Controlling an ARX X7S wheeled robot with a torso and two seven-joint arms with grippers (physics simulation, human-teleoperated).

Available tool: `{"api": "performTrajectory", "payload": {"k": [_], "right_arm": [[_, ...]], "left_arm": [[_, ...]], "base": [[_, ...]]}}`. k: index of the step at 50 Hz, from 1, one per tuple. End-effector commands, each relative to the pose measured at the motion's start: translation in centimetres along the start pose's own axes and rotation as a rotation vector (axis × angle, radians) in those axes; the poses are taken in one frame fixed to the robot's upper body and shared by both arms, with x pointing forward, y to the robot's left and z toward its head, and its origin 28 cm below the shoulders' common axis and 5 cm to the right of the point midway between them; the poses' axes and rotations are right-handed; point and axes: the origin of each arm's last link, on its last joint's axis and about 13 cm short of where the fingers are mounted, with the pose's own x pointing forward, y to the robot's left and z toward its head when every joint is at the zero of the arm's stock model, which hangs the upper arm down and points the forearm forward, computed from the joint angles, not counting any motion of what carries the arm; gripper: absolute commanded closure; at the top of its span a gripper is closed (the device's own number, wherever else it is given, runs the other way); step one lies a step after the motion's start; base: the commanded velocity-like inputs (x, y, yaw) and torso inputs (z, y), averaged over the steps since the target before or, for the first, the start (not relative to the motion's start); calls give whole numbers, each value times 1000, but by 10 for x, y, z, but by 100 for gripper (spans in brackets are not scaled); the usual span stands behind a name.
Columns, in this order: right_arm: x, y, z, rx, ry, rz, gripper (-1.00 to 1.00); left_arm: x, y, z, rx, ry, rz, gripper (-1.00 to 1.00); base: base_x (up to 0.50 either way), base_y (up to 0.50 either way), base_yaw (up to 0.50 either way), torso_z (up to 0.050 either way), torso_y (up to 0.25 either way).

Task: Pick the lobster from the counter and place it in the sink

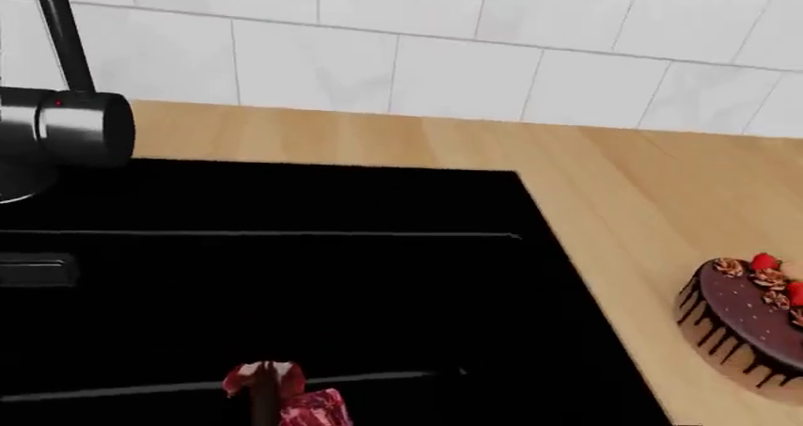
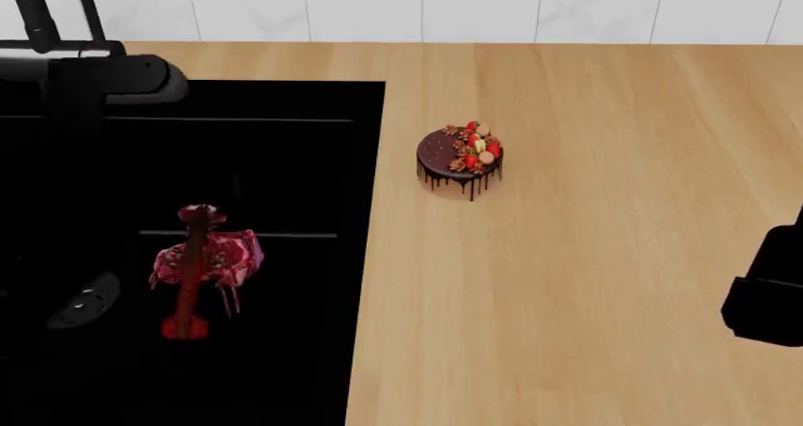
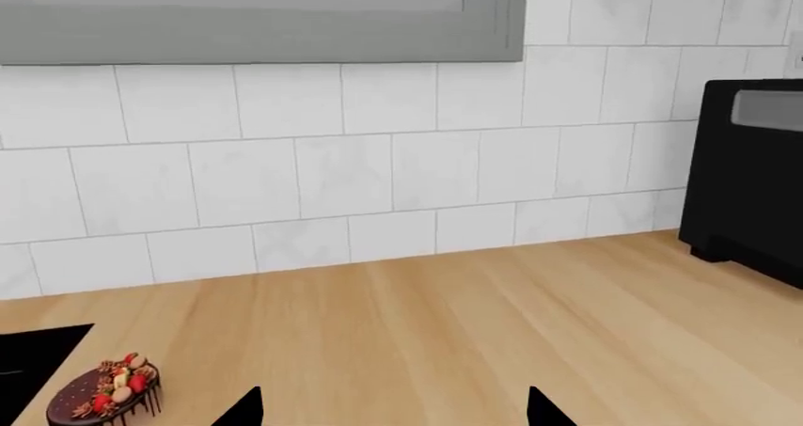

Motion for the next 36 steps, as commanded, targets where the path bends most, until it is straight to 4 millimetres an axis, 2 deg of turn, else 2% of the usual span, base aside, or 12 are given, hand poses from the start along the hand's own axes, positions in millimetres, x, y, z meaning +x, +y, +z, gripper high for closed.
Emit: {"api": "performTrajectory", "payload": {"k": [1,8,14,20,36], "right_arm": [[-1,0,3,-1,-7,-2,-100],[0,0,2,-1,-7,2,-100],[-1,0,1,2,-7,1,-100],[-1,-1,0,6,-6,-2,-100],[-2,-1,-3,18,-7,-3,-100]], "left_arm": [[-26,-14,24,16,-101,-70,-100],[-46,-19,30,64,-162,-73,-100],[-69,-23,27,132,-231,-63,-100],[-89,-25,13,153,-265,-59,-100],[-119,-23,-30,190,-293,-53,-100]], "base": [[0,0,0,0,0],[0,0,0,0,0],[0,0,0,0,0],[0,0,0,0,0],[0,0,0,0,0]]}}
